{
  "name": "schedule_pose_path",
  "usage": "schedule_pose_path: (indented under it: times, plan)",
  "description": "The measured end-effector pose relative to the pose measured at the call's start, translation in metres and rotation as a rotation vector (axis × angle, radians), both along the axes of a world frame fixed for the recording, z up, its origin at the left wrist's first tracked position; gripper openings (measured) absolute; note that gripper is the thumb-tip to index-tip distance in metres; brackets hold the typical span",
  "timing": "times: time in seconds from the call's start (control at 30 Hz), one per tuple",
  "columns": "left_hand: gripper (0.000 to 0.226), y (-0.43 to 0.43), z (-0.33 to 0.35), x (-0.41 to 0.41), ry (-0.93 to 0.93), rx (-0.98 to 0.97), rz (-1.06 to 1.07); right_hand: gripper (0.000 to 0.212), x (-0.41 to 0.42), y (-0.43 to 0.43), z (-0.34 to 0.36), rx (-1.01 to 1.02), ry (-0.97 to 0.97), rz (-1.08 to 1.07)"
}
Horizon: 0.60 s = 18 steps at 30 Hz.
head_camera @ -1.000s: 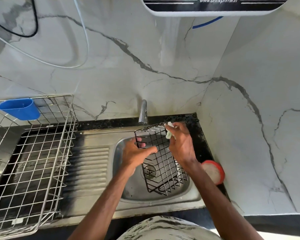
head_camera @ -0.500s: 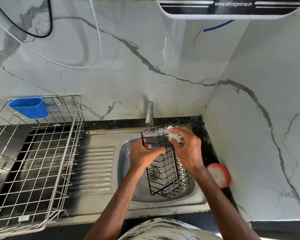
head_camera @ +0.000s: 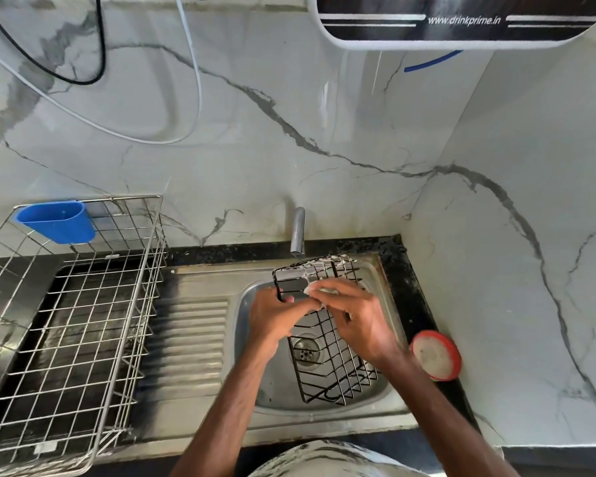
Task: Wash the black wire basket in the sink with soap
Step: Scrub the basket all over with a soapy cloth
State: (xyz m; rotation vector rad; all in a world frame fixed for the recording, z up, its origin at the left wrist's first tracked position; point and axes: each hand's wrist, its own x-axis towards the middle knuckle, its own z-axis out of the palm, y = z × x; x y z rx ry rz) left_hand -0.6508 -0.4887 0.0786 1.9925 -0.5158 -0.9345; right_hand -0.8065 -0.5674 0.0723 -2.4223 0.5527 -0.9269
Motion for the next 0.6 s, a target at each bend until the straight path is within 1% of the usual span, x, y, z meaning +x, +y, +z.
schedule_pose_path:
  times: [0.07,0.17,0.27,0.3,0.37,0.43,0.5,0.53,0.6]
  plan:
    - [0.053,0.002,0.000,-0.001,0.008,-0.005,-0.008,0.051,0.001,-0.001,0.001,-0.013,-0.037,0.005]
    - [0.057,0.003,0.000,-0.005,0.036,-0.013,-0.014,0.049,0.009,-0.001,0.007,-0.004,-0.051,-0.004]
    - [0.050,0.004,-0.001,-0.003,0.062,-0.024,-0.014,0.055,0.009,-0.005,0.003,-0.069,-0.012,0.039]
    - [0.050,0.004,-0.002,-0.001,0.071,-0.024,-0.008,0.056,0.004,-0.009,0.000,-0.101,-0.009,0.022]
    - [0.051,0.005,-0.004,0.001,0.086,-0.025,0.002,0.056,-0.006,-0.021,-0.008,-0.127,-0.054,-0.086]
    - [0.053,0.005,-0.005,0.001,0.086,-0.019,0.011,0.050,-0.010,-0.029,-0.010,-0.086,-0.105,-0.220]
    - [0.055,0.004,-0.007,-0.001,0.088,-0.016,0.014,0.045,-0.005,-0.026,-0.006,-0.058,-0.130,-0.293]
    - [0.055,0.004,-0.007,-0.002,0.092,-0.015,0.014,0.043,0.000,-0.020,-0.002,-0.069,-0.136,-0.290]
    - [0.052,0.003,-0.007,-0.002,0.100,-0.024,0.025,0.041,0.010,-0.007,0.004,-0.083,-0.124,-0.189]
